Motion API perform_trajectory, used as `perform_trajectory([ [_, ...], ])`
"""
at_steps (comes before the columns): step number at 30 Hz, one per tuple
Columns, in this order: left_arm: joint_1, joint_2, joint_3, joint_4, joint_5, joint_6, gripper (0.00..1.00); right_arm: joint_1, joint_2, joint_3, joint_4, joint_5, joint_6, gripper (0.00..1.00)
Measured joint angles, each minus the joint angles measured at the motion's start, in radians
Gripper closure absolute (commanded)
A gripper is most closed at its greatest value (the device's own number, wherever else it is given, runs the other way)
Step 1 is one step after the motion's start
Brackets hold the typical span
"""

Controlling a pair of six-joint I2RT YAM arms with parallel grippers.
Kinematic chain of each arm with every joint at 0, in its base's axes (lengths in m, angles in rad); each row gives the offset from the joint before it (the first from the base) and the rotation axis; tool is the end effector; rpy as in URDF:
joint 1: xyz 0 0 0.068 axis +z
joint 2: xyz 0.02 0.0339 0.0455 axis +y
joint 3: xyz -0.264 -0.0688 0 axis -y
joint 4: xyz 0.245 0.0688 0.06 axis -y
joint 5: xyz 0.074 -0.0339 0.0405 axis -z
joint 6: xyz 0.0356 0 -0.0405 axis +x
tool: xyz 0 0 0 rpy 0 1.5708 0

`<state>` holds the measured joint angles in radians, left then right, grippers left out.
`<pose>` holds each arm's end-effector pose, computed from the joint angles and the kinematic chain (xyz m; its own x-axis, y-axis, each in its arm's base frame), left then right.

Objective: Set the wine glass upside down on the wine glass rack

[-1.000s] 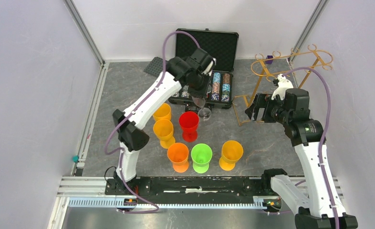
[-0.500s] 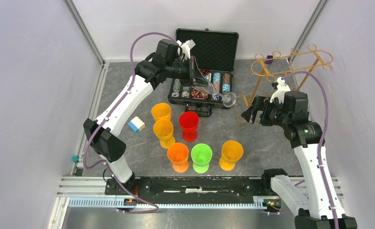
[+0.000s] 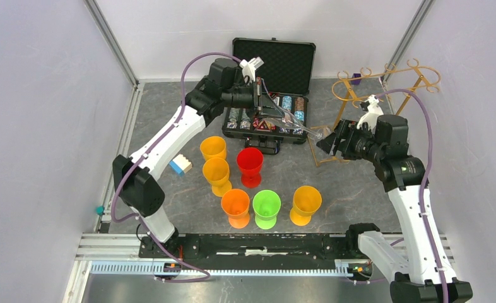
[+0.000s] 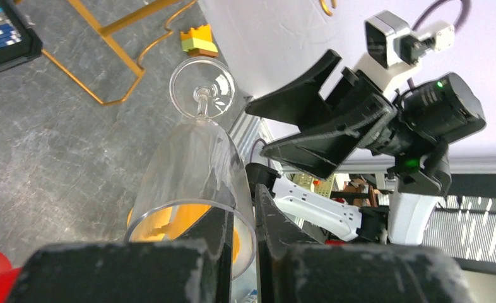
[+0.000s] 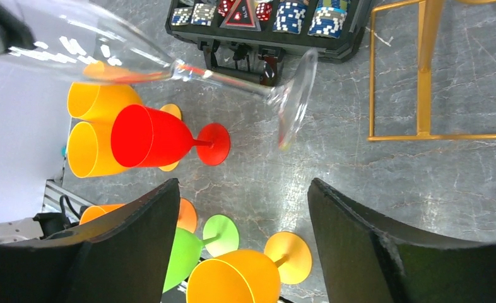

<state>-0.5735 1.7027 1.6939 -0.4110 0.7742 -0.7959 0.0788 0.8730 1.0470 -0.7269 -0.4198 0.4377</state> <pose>0.3150 -0.2331 0.3925 -0.8999 -0.0269 -0.4353 0.4020 0.3358 -0.8518 0.1702 0.0280 0.3614 -0.6512 0.3368 -0.6801 -0.1564 0.8173 0.5546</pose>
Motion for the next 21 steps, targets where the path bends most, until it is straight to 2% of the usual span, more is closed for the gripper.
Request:
perform_trajectory([
  [2, 0.0, -0.017, -0.019, 0.025, 0.018, -0.008, 0.98, 0.0, 0.007, 0.007, 0.0, 0.012, 0.007, 0.27],
  [13, 0.0, -0.067, -0.08, 0.156, 0.08, -0.053, 0.98, -0.003, 0.035, 0.026, 0.033, 0.035, 0.023, 0.49],
  [21, 0.003, -0.067, -0.1, 0.19, 0.098, -0.074, 0.98, -0.011, 0.037, 0.027, 0.068, 0.04, 0.034, 0.8],
])
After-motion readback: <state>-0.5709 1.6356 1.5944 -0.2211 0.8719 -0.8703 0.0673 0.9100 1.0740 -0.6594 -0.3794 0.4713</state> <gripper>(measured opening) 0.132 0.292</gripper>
